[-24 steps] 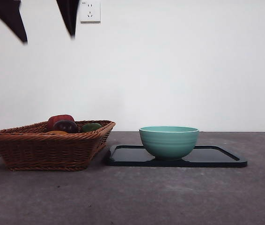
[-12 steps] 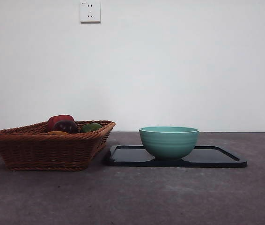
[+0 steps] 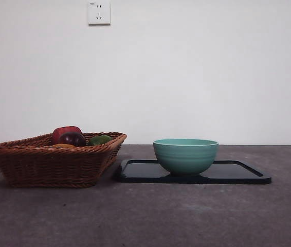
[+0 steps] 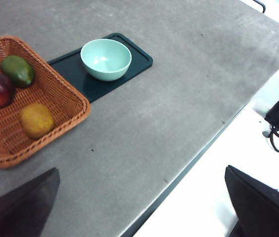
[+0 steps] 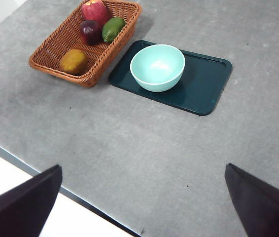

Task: Pick up the wifruite, put it on the bowl, pick up the plate, put it on desk

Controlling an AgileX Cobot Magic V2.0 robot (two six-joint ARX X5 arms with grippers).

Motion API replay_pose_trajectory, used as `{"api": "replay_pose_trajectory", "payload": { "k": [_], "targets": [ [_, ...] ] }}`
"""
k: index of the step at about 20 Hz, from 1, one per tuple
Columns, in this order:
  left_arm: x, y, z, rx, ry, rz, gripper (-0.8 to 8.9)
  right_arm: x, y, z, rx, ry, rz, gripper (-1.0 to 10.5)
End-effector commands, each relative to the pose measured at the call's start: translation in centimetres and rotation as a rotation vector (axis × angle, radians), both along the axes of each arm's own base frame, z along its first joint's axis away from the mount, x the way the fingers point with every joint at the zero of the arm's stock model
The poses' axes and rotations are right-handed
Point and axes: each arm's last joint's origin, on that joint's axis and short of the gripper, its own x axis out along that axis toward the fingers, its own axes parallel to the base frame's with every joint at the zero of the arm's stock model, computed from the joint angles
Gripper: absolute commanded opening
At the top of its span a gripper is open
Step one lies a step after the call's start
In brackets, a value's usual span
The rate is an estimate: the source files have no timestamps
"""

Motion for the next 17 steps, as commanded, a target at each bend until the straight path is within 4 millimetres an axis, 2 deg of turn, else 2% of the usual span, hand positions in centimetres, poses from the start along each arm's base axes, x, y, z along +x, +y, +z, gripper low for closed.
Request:
{"api": "replay_pose_trajectory", "payload": {
  "k": [1,11,14,17],
  "targets": [
    [-0.3,0.2,-0.1,-0.015,-0.030,-0.011,5.63,-0.5,-0.2,-0.4,-0.038,0.050,0.014,6.1],
    [-0.6,0.3,0.1,-0.040,-0.062,-0.009,5.63,-0.1,-0.1,-0.3,0.001,0.097,-0.028,6.1],
    [-0.6,0.3,0.1,-0.042,-0.066,-0.008,5.63,1.4,0.6,-0.3,-0.023,0.150,-0.029,6.1],
    [-0.6,0.3,0.1,-0.041,-0.065,-0.008,5.63,4.2,1.9,-0.1,-0.041,0.191,-0.027,6.1]
  ]
}}
